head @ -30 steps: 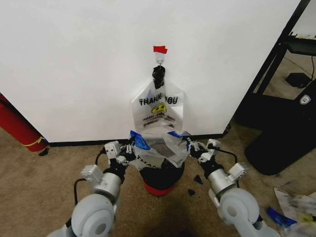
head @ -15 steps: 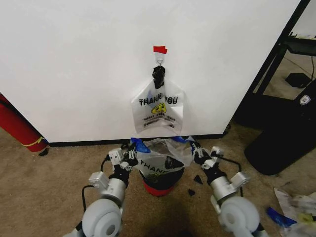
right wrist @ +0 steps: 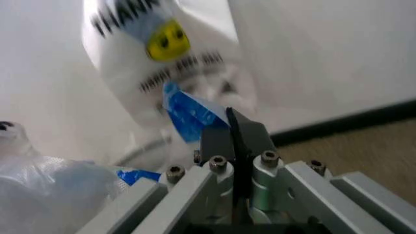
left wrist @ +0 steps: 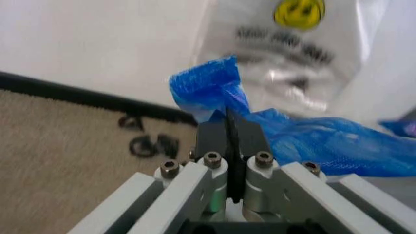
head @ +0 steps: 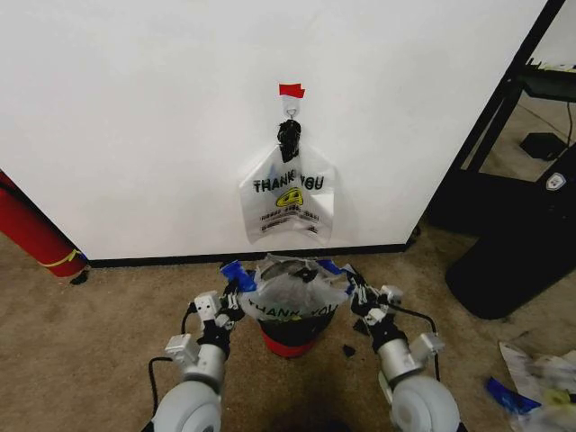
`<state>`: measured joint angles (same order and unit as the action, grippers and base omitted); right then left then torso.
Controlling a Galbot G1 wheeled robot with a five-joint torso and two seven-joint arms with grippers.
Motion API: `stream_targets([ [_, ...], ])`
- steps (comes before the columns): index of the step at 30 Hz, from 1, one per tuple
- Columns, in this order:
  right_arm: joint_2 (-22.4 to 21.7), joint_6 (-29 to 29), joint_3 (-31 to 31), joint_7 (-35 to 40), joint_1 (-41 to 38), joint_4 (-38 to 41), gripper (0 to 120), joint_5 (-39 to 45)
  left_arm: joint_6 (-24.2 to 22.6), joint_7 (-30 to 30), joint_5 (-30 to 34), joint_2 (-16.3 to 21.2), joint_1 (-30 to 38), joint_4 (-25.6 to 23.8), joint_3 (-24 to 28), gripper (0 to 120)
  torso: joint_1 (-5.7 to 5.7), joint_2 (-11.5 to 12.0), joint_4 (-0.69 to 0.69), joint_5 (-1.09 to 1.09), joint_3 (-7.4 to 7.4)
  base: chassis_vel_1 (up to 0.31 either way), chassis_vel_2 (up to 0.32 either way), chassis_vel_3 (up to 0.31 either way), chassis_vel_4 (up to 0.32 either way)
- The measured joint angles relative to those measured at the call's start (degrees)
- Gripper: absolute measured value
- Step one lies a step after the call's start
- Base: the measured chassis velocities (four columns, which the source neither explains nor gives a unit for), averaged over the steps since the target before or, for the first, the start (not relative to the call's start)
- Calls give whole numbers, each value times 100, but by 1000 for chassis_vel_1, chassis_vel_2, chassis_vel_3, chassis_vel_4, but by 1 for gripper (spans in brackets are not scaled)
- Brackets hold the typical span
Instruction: Pick up the garbage bag from the wall and place it over the trash bin.
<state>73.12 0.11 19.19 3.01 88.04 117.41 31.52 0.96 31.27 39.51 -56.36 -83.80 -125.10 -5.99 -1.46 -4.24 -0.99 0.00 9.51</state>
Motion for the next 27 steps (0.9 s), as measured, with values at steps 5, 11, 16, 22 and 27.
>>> stream_targets([
  [5, -199, -462, 112, 252, 165, -6, 0, 95, -605, 165, 164, 353, -338, -263, 157, 0, 0, 0, 1, 0, 0, 0, 0, 0, 0],
  [11, -301, -672, 33, 315, 178, -62, 0, 211, -1046, 315, 271, 579, -421, -226, 223, 0, 0, 0, 0, -1, 0, 0, 0, 0, 0],
  [16, -296, -718, -69, 351, 144, -106, 0, 173, -1074, 319, 301, 651, -487, -239, 216, 0, 0, 0, 1, -1, 0, 0, 0, 0, 0],
  [22, -340, -675, -110, 318, 137, -182, 0, -12, -979, 235, 197, 613, -472, -247, 293, 0, 0, 0, 0, 0, 0, 0, 0, 0, 0],
  [27, -458, -722, -55, 264, 199, -238, 0, -176, -971, 208, 114, 672, -548, -121, 370, 0, 0, 0, 0, 0, 1, 0, 0, 0, 0],
])
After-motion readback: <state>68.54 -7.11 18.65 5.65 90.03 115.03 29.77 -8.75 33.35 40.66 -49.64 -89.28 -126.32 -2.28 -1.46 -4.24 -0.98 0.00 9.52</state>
